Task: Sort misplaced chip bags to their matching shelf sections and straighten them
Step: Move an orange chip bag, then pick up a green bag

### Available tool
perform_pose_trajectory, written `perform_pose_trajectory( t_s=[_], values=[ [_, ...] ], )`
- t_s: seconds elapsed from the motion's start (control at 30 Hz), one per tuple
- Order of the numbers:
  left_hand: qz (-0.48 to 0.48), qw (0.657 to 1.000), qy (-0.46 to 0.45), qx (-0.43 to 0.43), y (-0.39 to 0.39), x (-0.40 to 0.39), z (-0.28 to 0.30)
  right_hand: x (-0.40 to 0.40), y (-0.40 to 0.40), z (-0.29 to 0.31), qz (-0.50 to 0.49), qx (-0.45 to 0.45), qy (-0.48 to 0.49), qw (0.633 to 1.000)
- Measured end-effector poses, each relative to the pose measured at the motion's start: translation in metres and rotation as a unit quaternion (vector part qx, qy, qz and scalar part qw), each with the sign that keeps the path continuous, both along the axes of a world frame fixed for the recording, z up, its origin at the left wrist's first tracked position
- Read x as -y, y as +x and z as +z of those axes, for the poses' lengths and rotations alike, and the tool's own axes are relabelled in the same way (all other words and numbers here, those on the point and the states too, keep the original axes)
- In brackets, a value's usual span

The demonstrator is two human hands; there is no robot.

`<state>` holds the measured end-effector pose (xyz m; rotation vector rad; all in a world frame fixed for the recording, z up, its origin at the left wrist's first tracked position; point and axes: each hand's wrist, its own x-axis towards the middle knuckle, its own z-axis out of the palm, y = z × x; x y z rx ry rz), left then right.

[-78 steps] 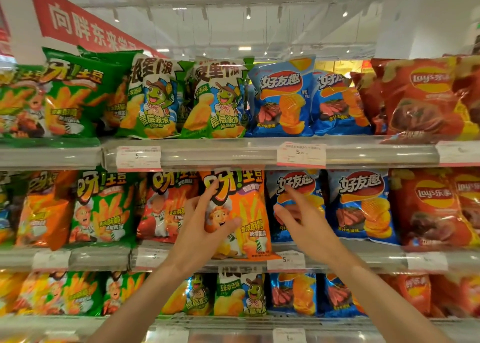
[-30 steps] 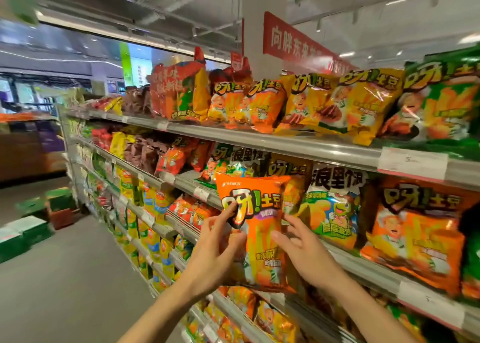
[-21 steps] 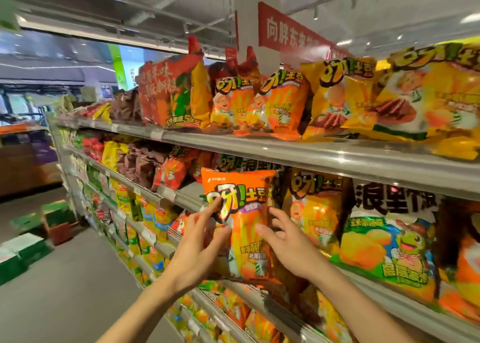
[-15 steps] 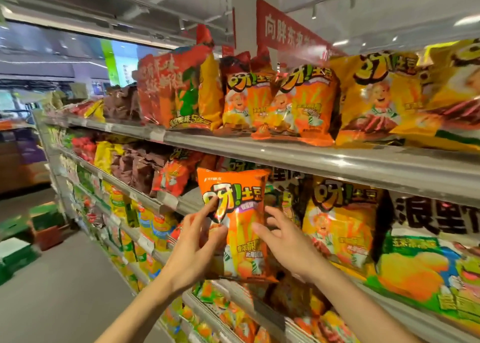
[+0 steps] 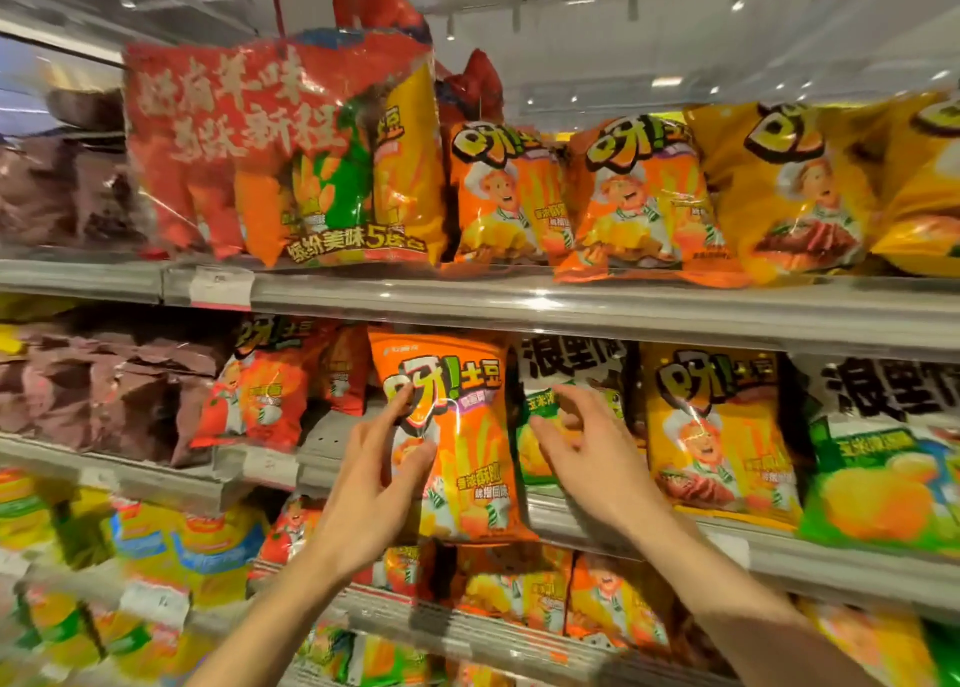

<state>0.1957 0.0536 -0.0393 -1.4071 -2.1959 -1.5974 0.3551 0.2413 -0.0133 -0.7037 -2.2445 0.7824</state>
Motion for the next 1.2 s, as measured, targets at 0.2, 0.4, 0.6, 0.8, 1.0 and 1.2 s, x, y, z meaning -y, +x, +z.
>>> perform_pose_trajectory(
  t_s=[0.2, 0.4, 0.6, 0.8, 1.0, 1.2],
  values=[
    [-0.037, 0.999, -0.011, 0.008, -0.028, 0.005, -0.010, -0.006, -0.020, 0.002, -0.217, 0.110, 0.113, 0.963],
    [-0.050, 0.998, -0.009, 0.035, -0.039, 0.007, -0.007, -0.004, -0.045, 0.002, -0.266, 0.162, 0.048, 0.949],
    [-0.049, 0.998, -0.013, 0.030, -0.048, 0.017, -0.011, 0.001, -0.049, 0.004, -0.277, 0.142, 0.041, 0.949],
    [-0.044, 0.999, -0.005, 0.031, -0.057, 0.030, -0.006, 0.008, -0.062, 0.022, -0.272, 0.155, 0.065, 0.947],
    [-0.036, 0.999, 0.003, 0.028, -0.065, 0.037, -0.009, 0.022, -0.063, 0.036, -0.263, 0.187, 0.093, 0.942],
    [-0.062, 0.997, -0.001, 0.034, -0.056, 0.022, -0.006, 0.029, -0.024, 0.035, -0.265, 0.196, 0.128, 0.935]
  ],
)
